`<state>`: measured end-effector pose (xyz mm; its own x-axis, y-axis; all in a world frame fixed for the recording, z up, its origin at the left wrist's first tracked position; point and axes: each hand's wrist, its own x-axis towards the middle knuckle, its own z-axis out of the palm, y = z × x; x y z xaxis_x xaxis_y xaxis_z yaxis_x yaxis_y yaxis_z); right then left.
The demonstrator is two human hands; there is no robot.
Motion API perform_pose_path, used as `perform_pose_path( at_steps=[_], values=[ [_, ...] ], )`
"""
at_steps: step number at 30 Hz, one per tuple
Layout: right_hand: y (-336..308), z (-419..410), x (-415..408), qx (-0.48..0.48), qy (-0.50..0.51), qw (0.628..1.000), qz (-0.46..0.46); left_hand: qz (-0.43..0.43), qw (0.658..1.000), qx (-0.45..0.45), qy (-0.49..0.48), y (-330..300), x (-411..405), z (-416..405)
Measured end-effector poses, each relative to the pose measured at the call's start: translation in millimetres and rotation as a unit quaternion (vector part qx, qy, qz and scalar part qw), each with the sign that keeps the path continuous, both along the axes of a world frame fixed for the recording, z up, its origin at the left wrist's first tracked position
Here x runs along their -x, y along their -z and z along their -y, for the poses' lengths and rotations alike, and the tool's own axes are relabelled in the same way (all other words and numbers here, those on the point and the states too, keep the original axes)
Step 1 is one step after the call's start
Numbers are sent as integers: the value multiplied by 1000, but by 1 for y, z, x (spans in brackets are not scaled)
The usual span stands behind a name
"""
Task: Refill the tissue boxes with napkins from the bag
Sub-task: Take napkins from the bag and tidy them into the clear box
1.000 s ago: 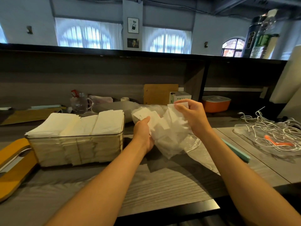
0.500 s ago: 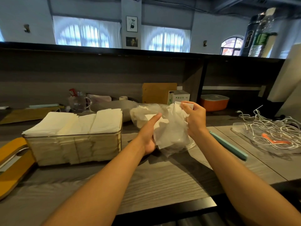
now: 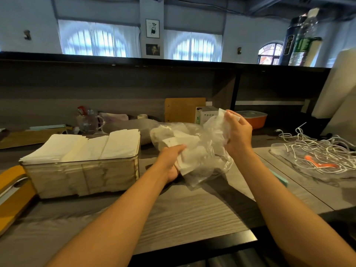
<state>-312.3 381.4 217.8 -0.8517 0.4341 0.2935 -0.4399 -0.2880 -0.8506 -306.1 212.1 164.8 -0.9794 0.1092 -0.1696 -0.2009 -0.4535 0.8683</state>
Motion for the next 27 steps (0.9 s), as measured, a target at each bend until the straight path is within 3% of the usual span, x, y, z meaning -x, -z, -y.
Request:
perform_pose_path(
  at_steps=[4,9,15,19,27],
  values=[
    [-4,9,-3,-151,-44,986,-48,23,994,-84,-71,-4,3,7],
    [7,18,2,-336,-11,941,-29,0,994,-106,-41,-12,-4,6],
    [13,21,8,-387,24,922,-20,-48,999,10,-6,-9,-7,-5],
    [17,29,6,-410,12,911,-23,-53,997,43,-40,-7,-6,-8],
    [10,32,1,-299,-133,944,52,-49,988,64,-135,-4,3,-1]
  ],
)
